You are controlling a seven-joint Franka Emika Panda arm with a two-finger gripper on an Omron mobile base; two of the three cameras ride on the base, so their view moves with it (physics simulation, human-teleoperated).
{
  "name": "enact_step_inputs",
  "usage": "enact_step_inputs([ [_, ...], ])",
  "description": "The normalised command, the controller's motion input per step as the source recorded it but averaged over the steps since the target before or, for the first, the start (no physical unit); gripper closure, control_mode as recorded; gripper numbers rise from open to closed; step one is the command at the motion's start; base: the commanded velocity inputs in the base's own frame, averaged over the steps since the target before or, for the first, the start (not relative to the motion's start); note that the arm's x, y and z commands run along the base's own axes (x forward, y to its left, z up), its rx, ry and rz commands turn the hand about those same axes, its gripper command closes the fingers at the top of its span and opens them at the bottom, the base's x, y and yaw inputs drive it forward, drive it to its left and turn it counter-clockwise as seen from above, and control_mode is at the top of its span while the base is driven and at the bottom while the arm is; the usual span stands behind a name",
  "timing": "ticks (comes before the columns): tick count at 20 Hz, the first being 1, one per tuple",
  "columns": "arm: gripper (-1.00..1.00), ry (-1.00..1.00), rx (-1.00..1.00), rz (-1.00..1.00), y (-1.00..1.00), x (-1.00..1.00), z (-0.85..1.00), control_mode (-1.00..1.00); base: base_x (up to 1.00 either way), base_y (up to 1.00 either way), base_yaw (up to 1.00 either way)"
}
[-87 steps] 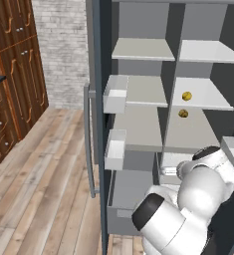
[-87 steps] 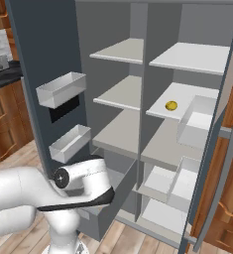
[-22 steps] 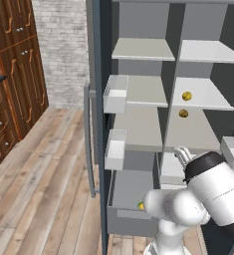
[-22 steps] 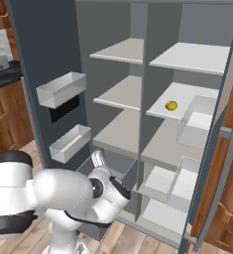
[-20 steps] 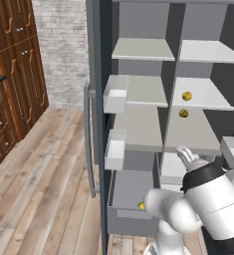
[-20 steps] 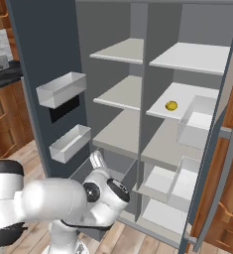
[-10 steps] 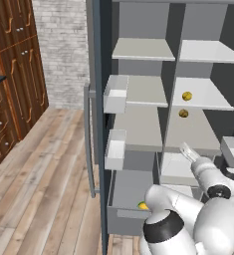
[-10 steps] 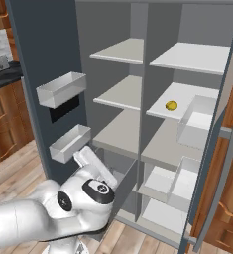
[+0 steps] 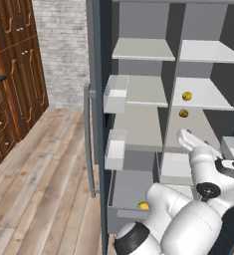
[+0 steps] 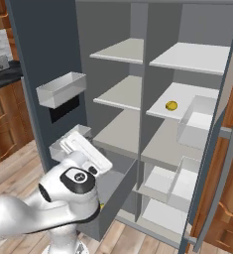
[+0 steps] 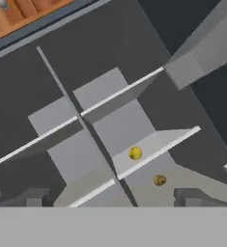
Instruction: Take the lemons from the fridge shelf and place them in the freezer drawer to begin freezing them.
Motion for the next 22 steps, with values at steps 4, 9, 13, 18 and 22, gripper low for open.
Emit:
enact_step_inputs([
  [4, -1.00, -0.09, -0.53, -0.04, -0.05, -0.49, 0.41, -1.00, 0.00, 0.00, 0.00],
  [9, -1.00, -0.03, -0.62, 0.00, -0.01, -0.50, 0.51, -1.00, 0.00, 0.00, 0.00],
  [13, -1.00, 0.00, -0.61, 0.00, 0.00, -0.33, 0.66, -1.00, 0.00, 0.00, 0.00],
  [18, -1.00, -0.01, -0.74, -0.03, 0.00, -0.45, 0.38, -1.00, 0.00, 0.00, 0.00],
  [22, -1.00, 0.00, -0.77, -0.04, 0.00, -0.42, 0.14, -1.00, 0.00, 0.00, 0.00],
])
